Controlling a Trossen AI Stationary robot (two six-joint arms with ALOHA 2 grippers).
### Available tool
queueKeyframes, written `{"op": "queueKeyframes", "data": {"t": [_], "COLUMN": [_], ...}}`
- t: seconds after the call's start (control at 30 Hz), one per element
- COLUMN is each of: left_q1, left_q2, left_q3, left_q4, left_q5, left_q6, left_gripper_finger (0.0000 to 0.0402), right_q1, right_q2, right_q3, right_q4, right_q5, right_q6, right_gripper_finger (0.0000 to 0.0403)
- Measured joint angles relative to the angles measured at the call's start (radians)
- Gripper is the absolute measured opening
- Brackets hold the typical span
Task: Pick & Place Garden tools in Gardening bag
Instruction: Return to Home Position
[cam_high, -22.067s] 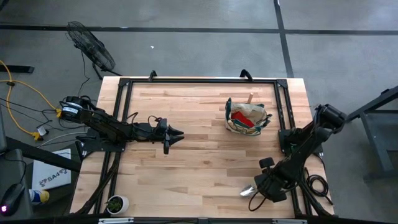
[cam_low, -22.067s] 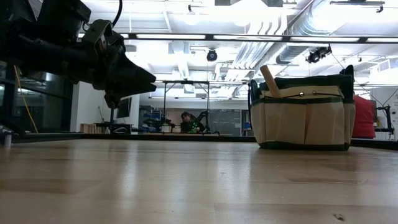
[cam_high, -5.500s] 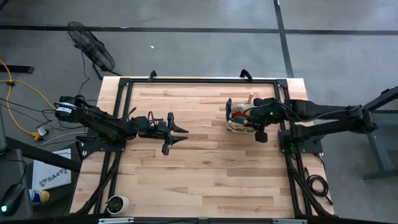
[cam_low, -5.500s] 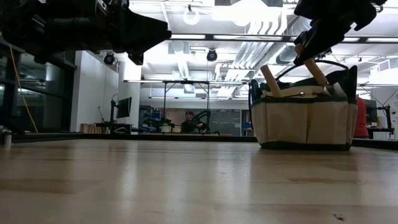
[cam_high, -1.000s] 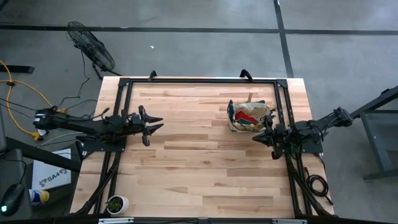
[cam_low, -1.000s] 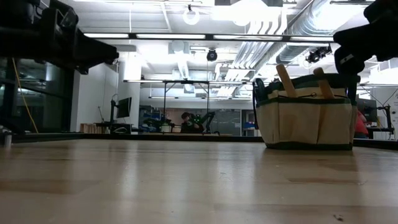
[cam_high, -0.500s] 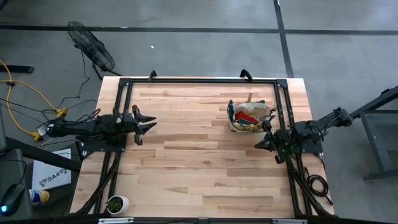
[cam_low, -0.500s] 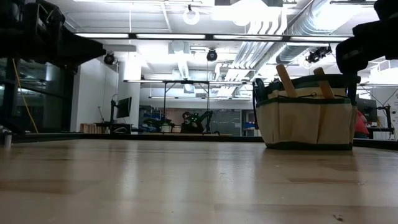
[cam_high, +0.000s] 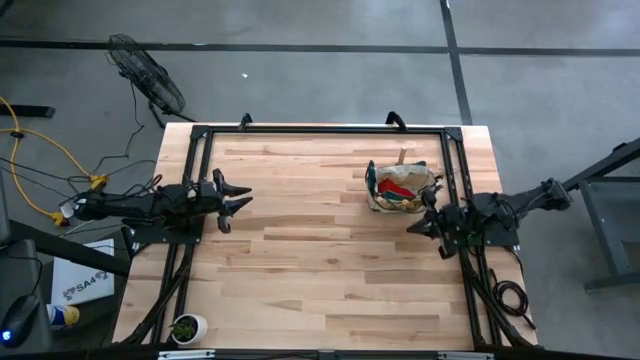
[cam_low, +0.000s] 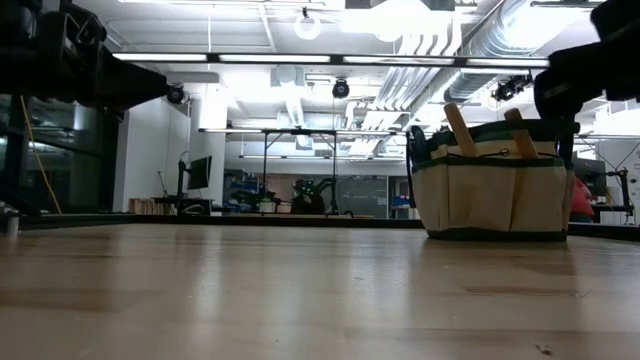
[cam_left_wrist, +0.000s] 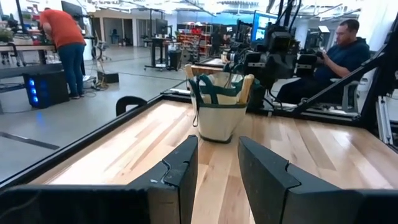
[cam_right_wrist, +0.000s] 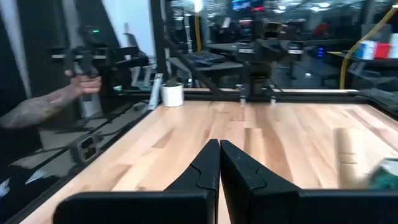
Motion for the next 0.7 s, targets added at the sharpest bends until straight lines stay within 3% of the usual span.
{"op": "queueKeyframes", "data": {"t": [0.33, 0.7], "left_q1": [0.000, 0.000], "left_q2": [0.000, 0.000], "left_q3": [0.000, 0.000], "left_q4": [0.001, 0.001], "left_q5": [0.006, -0.006], "left_q6": [0.002, 0.002], "left_gripper_finger": [0.0111, 0.0111], "right_q1": [-0.156, -0.220], "right_q2": [0.017, 0.025], "right_q3": [-0.001, -0.002], "right_q4": [-0.010, 0.010], "right_q5": [-0.056, 0.047], "right_q6": [0.003, 0.008], "right_gripper_finger": [0.0003, 0.0003]}}
